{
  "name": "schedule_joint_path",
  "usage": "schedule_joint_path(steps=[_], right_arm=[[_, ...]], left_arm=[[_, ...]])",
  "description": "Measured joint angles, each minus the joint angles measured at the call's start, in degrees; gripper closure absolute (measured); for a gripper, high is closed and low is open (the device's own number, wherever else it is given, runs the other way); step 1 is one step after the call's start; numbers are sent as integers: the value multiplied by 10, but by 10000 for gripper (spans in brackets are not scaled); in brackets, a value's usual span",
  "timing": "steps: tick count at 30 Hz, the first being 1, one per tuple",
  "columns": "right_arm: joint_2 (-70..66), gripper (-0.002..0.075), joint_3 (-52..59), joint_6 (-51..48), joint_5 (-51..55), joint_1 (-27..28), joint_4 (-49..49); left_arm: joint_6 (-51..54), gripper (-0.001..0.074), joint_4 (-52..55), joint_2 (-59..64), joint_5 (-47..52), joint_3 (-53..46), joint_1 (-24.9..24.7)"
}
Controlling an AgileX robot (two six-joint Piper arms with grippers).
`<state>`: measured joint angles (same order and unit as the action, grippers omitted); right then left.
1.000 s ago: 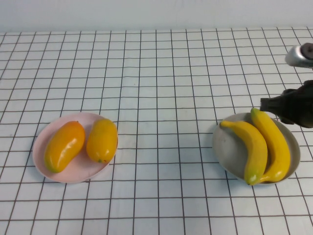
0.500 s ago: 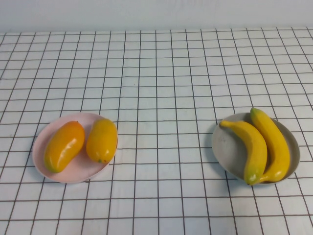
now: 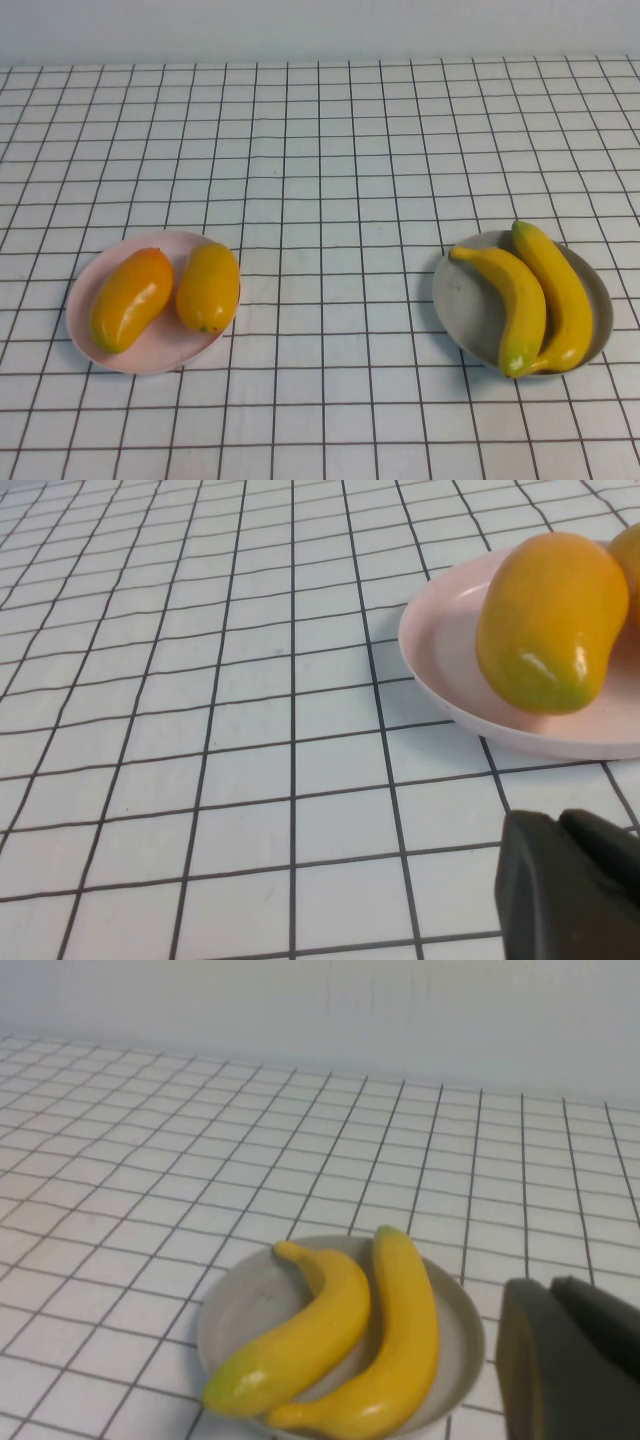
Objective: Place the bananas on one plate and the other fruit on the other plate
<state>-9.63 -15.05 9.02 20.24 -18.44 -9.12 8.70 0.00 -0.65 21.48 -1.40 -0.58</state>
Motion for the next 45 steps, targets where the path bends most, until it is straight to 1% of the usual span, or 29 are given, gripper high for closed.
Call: schedule_joint_path(steps=[2, 5, 10, 12, 15, 19, 21, 27, 33, 45], right_arm=[[19, 741, 7, 0, 21, 0, -1], [46, 741, 31, 0, 26, 0, -1], [90, 741, 107, 35, -18, 8, -1], [100, 741, 134, 41, -34, 26, -1], [101, 741, 163, 41, -40, 69, 9], [101, 741, 165, 30, -50, 132, 40], [101, 741, 165, 22, -50, 148, 48], [101, 741, 167, 15, -12, 148, 56], [101, 741, 168, 15, -9, 137, 56], [101, 741, 168, 15, -9, 137, 56]], left_arm=[[0, 738, 0, 0, 0, 0, 0], [0, 738, 0, 0, 0, 0, 0], [0, 738, 0, 0, 0, 0, 0], [0, 738, 0, 0, 0, 0, 0], [0, 738, 0, 0, 0, 0, 0], [0, 738, 0, 0, 0, 0, 0], [0, 738, 0, 0, 0, 0, 0], [0, 738, 0, 0, 0, 0, 0], [0, 738, 0, 0, 0, 0, 0], [0, 738, 0, 0, 0, 0, 0]])
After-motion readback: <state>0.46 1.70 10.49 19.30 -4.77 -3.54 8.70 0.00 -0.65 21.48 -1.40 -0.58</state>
